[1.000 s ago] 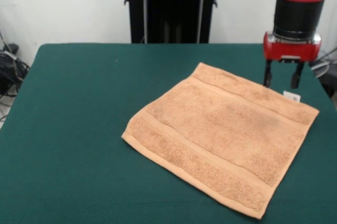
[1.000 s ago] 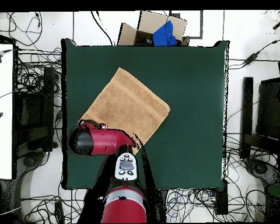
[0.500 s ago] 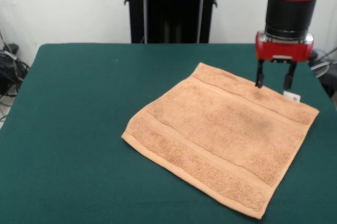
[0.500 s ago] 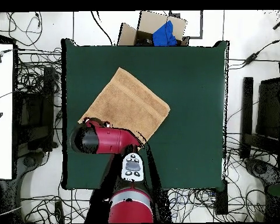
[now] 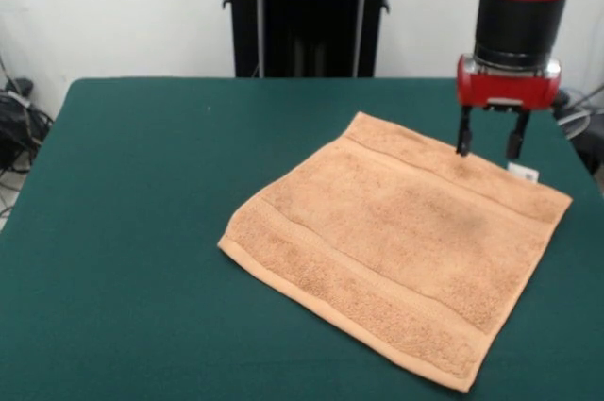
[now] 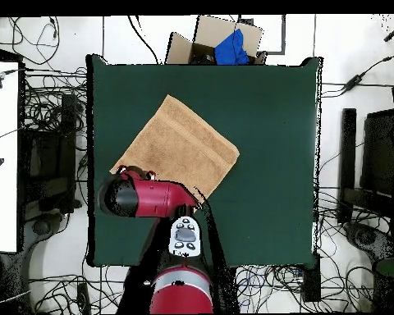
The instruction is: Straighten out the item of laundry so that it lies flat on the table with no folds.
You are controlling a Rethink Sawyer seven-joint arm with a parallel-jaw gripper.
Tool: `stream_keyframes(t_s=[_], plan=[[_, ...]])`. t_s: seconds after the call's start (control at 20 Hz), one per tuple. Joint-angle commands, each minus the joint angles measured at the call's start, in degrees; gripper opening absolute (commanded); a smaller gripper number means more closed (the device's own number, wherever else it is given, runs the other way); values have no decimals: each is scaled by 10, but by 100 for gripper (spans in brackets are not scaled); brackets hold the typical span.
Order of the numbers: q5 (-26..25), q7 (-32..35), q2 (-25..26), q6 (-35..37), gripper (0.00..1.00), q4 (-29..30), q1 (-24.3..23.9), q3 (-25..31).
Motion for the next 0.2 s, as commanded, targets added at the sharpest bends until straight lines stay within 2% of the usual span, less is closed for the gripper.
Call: stream_keyframes(t_s=[0.05,0.2], plan=[[2,120,-21,-3,100,44,31,-42],[7,111,-38,30,100,37,27,-36]])
